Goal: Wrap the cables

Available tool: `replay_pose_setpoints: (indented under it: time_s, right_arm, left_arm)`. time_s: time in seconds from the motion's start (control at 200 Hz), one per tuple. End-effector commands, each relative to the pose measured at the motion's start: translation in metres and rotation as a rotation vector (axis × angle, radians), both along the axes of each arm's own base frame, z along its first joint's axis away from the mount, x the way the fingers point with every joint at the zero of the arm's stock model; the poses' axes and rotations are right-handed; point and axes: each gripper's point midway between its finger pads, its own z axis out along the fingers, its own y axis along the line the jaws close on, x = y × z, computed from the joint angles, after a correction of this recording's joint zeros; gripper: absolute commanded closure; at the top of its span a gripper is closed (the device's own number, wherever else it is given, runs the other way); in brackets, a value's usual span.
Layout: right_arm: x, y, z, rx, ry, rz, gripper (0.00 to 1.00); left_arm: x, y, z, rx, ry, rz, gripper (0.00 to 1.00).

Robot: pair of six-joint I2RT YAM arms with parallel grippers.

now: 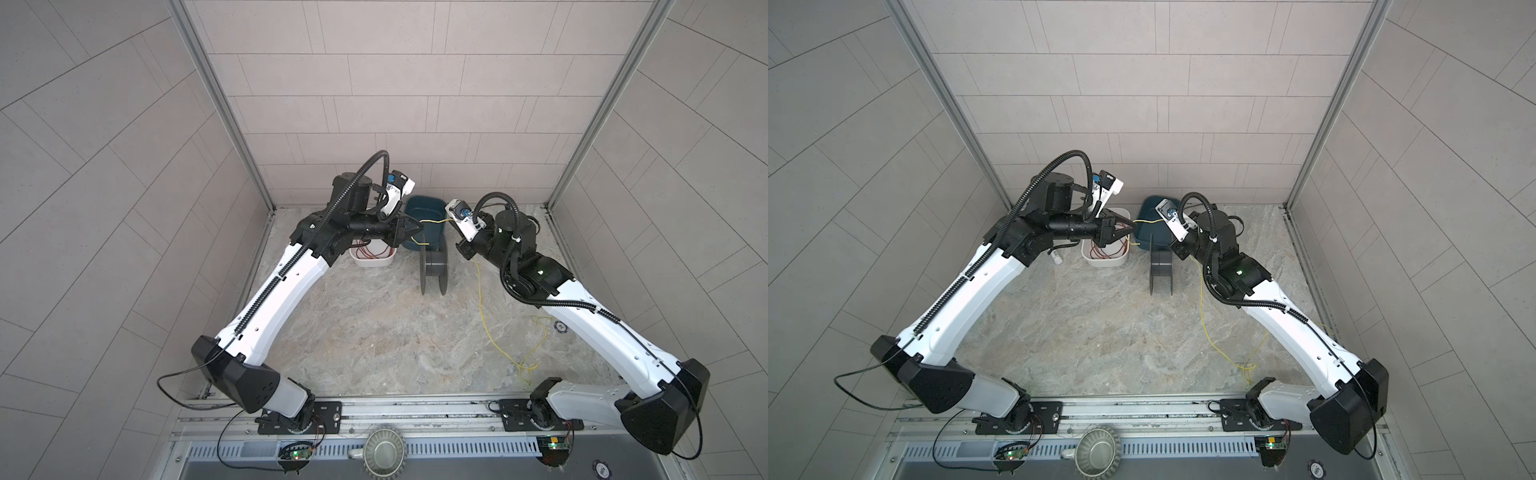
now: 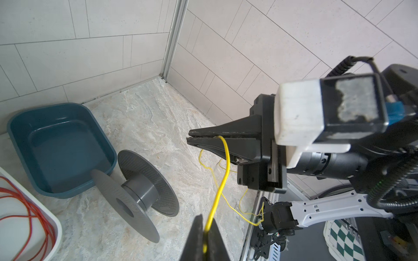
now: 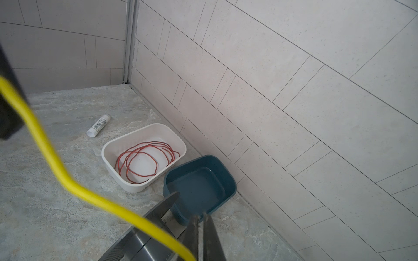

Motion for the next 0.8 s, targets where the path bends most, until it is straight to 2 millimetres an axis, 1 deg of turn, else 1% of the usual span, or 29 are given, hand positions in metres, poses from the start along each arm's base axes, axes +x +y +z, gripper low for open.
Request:
replay_pose_setpoints:
  time_s: [0.0, 0.04, 0.085, 0.13, 0.175, 0.27, 0.355, 0.455, 0.495, 0.55, 0.58, 0.676, 0.746, 0.796]
  right_arm:
    - [-0.002, -0.014, 0.016, 0.019, -0.077, -0.055, 1.0]
    - [-0.001, -0.017, 0.015, 0.018, -0.087, -0.069, 1.0]
    - [0.0, -0.021, 0.013, 0.016, -0.096, -0.092, 1.0]
    - [0.001, -0.026, 0.012, 0.015, -0.105, -0.124, 1.0]
    - [0.003, -0.032, 0.012, 0.014, -0.115, -0.16, 1.0]
    - [0.008, -0.046, 0.011, 0.014, -0.126, -0.234, 1.0]
    - [0.011, -0.06, 0.013, 0.018, -0.136, -0.321, 1.0]
    - [0.012, -0.077, 0.016, 0.03, -0.155, -0.398, 1.0]
    - [0.013, -0.084, 0.017, 0.032, -0.159, -0.437, 1.0]
    - [0.013, -0.092, 0.017, 0.031, -0.159, -0.479, 1.0]
    - [0.013, -0.096, 0.017, 0.032, -0.159, -0.495, 1.0]
    - [0.013, -0.107, 0.017, 0.04, -0.162, -0.555, 1.0]
    - [0.014, -0.111, 0.013, 0.047, -0.156, -0.575, 1.0]
    - [0.015, -0.111, 0.01, 0.054, -0.154, -0.571, 1.0]
  left_arm:
    - [0.006, 0.002, 0.003, 0.015, -0.008, 0.032, 0.64]
    - [0.009, 0.004, 0.003, 0.02, -0.008, 0.054, 0.5]
    - [0.011, 0.008, 0.003, 0.029, -0.011, 0.082, 0.41]
    - [0.015, 0.013, 0.002, 0.043, -0.015, 0.12, 0.35]
    - [0.018, 0.019, 0.002, 0.053, -0.017, 0.161, 0.33]
    - [0.024, 0.03, 0.0, 0.042, -0.006, 0.226, 0.33]
    - [0.027, 0.035, -0.009, 0.031, 0.012, 0.268, 0.33]
    - [0.031, 0.034, -0.026, 0.012, 0.06, 0.296, 0.37]
    - [0.033, 0.032, -0.033, -0.002, 0.084, 0.305, 0.4]
    - [0.037, 0.029, -0.046, -0.014, 0.113, 0.312, 0.48]
    - [0.039, 0.027, -0.051, -0.014, 0.123, 0.315, 0.5]
    - [0.046, 0.025, -0.07, -0.006, 0.158, 0.341, 0.5]
    - [0.051, 0.021, -0.082, 0.007, 0.169, 0.36, 0.49]
    - [0.054, 0.019, -0.091, 0.033, 0.173, 0.383, 0.49]
